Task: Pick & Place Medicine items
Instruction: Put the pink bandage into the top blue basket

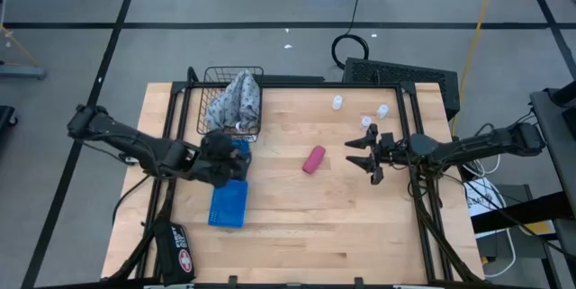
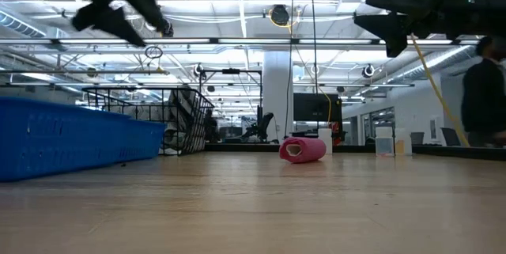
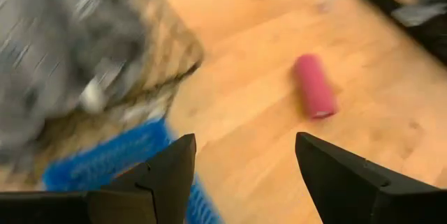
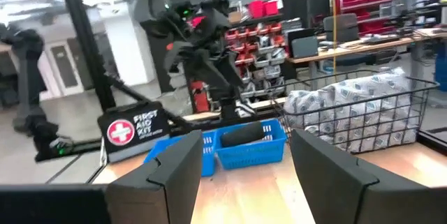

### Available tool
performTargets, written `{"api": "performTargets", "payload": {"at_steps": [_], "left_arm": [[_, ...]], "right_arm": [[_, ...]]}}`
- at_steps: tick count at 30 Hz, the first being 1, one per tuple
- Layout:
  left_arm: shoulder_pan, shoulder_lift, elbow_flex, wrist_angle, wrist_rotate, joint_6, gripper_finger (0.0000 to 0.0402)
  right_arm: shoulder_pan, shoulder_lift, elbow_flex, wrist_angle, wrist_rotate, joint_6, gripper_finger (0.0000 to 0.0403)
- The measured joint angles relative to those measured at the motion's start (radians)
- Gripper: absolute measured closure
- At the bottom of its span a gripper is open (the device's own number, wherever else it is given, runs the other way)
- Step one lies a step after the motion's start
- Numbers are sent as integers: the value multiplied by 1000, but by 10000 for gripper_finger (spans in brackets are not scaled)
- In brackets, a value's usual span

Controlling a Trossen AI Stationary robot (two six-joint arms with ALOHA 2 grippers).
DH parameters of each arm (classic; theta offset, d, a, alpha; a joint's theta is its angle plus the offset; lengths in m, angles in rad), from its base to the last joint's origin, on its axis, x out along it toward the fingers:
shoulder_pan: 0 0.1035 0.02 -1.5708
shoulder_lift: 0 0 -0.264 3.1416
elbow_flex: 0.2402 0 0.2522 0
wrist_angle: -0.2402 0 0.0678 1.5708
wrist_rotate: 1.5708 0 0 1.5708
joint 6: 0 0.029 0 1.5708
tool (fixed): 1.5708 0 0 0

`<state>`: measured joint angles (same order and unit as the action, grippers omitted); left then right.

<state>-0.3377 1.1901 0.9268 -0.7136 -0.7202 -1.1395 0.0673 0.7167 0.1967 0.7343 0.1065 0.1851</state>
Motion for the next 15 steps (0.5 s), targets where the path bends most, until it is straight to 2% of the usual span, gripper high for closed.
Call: {"api": "performTargets", "payload": {"at_steps": [3, 7, 9, 12, 15], "left_arm": [[52, 11, 0, 199, 44, 265, 146], [138, 31, 0, 468, 274, 624, 146], [178, 41, 1, 581, 382, 757, 146], [229, 54, 0, 654, 460, 870, 146], [275, 53, -10, 667, 461, 895, 146]], "right_arm": [[0, 58, 0, 45, 3, 12, 197], [0, 172, 26, 53, 28, -3, 197], [0, 232, 60, 13, 50, -28, 197], [0, 322, 144, -119, 51, -90, 197], [-1, 407, 258, -336, 51, -211, 197]]}}
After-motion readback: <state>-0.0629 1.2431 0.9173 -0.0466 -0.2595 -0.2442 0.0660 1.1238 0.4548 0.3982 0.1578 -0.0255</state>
